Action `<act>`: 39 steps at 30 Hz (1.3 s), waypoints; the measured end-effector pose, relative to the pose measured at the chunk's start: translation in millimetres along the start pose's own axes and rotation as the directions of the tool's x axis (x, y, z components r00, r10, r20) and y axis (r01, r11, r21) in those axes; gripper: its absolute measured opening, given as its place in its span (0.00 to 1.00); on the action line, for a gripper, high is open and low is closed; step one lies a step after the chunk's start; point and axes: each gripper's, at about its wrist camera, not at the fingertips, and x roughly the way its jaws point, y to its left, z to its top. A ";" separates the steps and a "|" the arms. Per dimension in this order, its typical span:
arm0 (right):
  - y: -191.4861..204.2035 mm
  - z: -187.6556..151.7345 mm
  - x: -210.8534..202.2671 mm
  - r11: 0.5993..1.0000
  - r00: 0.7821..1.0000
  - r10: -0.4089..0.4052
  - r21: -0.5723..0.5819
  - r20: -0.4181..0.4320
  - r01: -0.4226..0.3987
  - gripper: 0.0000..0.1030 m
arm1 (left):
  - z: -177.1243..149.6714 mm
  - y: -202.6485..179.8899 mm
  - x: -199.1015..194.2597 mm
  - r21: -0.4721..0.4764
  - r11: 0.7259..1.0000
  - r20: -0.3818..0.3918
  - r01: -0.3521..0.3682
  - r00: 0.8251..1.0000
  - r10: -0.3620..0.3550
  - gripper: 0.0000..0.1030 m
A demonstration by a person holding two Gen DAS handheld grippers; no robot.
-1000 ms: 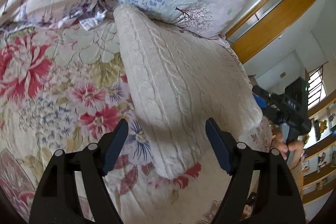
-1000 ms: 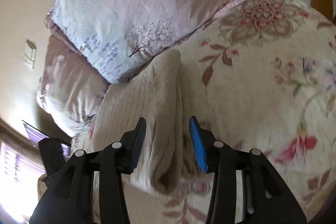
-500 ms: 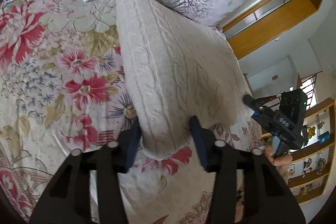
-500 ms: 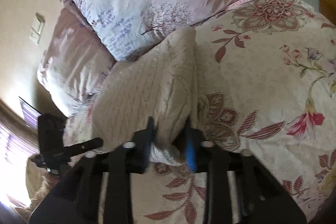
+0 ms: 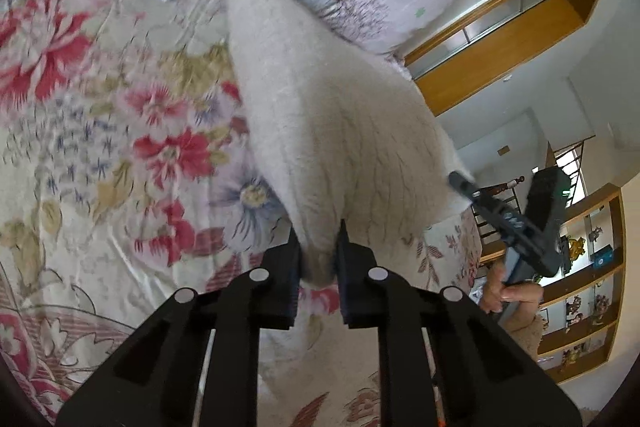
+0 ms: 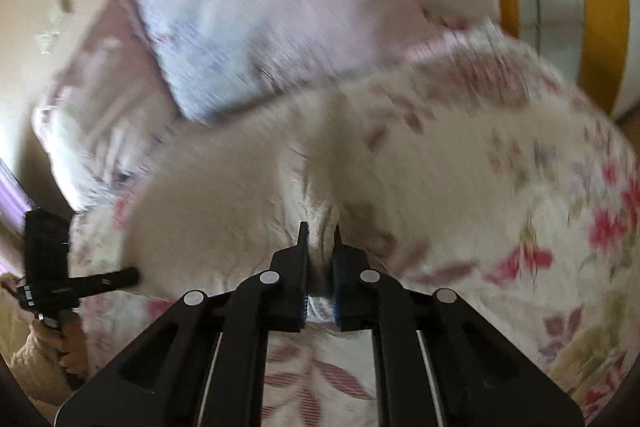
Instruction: Fold small clothes
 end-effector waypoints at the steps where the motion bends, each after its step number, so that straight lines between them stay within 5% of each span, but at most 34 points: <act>1: -6.1 -3.3 6.5 1.000 1.000 -0.001 0.022 -0.020 0.002 0.09 | -0.7 1.2 1.0 -0.002 1.000 -0.001 0.000 1.000 0.000 0.14; 7: -11.7 -2.2 7.7 0.998 0.998 0.046 0.054 -0.051 -0.043 0.15 | 5.6 -4.7 -2.0 0.001 1.000 -0.009 -0.009 1.000 0.009 0.23; 9: -9.8 4.7 0.9 0.996 0.997 0.067 0.065 -0.050 -0.063 0.34 | 11.4 -5.1 -6.9 -0.008 1.000 0.003 0.015 1.000 -0.015 0.48; 12: -15.6 21.0 -5.7 0.979 0.988 0.152 0.136 -0.003 -0.150 0.43 | 30.2 -4.9 -17.2 -0.032 0.999 0.064 0.013 0.998 -0.011 0.68; 19: -19.5 49.5 36.6 0.961 0.984 0.173 0.226 -0.046 -0.158 0.40 | 68.2 6.2 6.9 -0.093 0.994 0.054 -0.064 0.996 0.069 0.69; 21: -15.4 50.5 46.9 0.962 0.981 0.184 0.217 -0.058 -0.167 0.12 | 74.6 9.2 16.3 -0.106 0.991 0.048 -0.079 0.995 0.084 0.69; 23: -8.5 50.4 44.7 0.972 0.986 0.162 0.177 -0.023 -0.156 0.10 | 81.3 11.8 22.6 -0.115 0.990 0.044 -0.075 0.996 0.081 0.69; 26: -1.6 53.2 32.0 0.988 0.993 0.100 0.116 0.059 -0.106 0.09 | 86.6 7.8 30.4 -0.094 0.992 0.046 -0.087 0.995 0.091 0.69; 35: -17.3 47.3 68.7 0.989 0.998 -0.044 0.139 -0.048 0.051 0.11 | 90.3 4.3 45.3 -0.072 0.992 0.040 -0.106 0.993 0.110 0.75; 39: -6.5 51.1 52.6 0.992 0.996 -0.091 0.083 -0.020 0.093 0.27 | 92.4 5.1 48.8 -0.086 0.992 0.037 -0.092 0.995 0.095 0.75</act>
